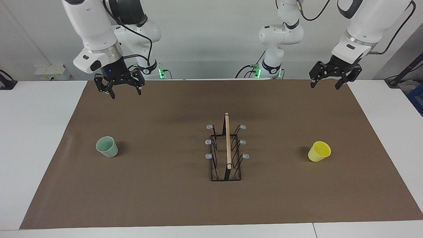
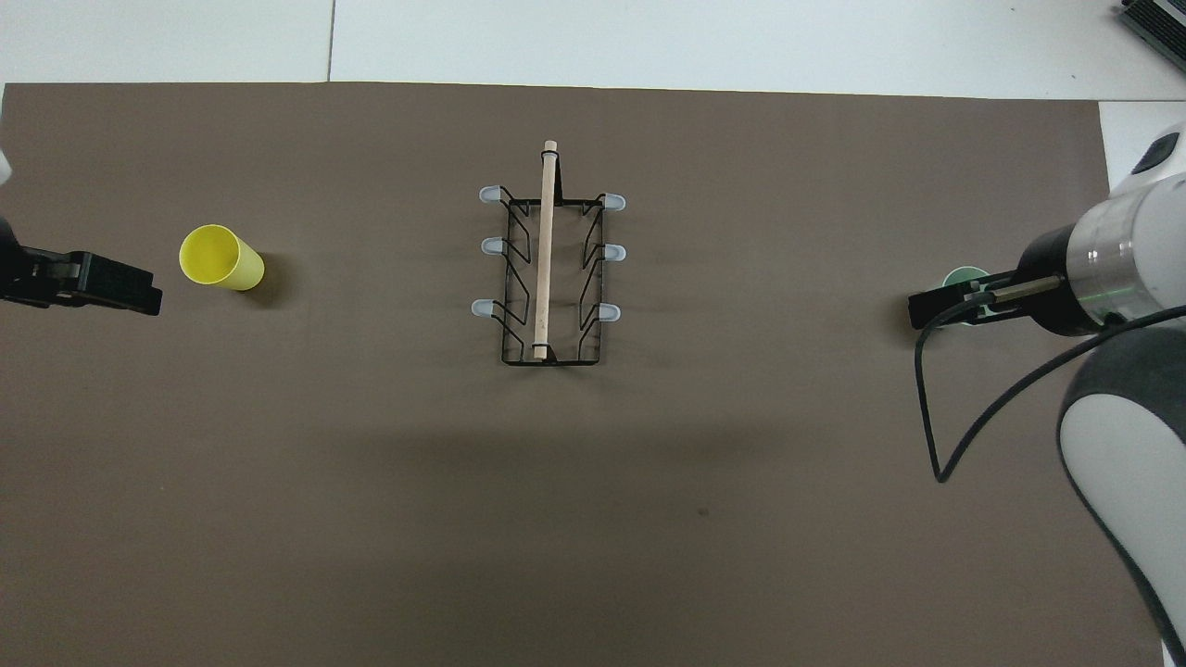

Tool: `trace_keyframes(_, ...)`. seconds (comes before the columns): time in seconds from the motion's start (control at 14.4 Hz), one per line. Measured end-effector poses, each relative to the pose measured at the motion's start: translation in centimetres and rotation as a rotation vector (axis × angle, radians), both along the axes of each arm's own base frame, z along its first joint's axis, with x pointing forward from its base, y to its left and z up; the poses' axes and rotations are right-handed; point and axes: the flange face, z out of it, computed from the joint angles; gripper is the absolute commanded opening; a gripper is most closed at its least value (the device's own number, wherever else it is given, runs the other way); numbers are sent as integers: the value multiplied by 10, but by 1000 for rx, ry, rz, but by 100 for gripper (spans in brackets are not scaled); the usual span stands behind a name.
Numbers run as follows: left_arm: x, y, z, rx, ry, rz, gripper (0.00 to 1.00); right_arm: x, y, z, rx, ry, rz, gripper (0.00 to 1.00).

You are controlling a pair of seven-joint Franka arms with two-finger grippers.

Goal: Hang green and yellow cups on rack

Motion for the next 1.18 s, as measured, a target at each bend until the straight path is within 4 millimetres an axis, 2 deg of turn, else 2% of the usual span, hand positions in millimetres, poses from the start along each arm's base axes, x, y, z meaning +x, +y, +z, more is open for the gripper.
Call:
trace_keyframes(0.28,0,0,0,0,1,-1,100,0,-4,0,0,0,-7,100)
trace_keyframes(0.49,-1,-10,-3,1,6,-19,100,0,-4,0,0,1,-5,100)
trace_keyframes(0.83,1,-8,-3,0,-8,-13,100,1,1,0,0,-13,28,100)
trace_keyframes(1.04,2,-3,-6,-4,-3,3,100,1,1,-18,-3,15,28,100)
trace_keyframes(1.18,8,6,-14,-24,10,87,100,4,4,-40,-5,24,32,100)
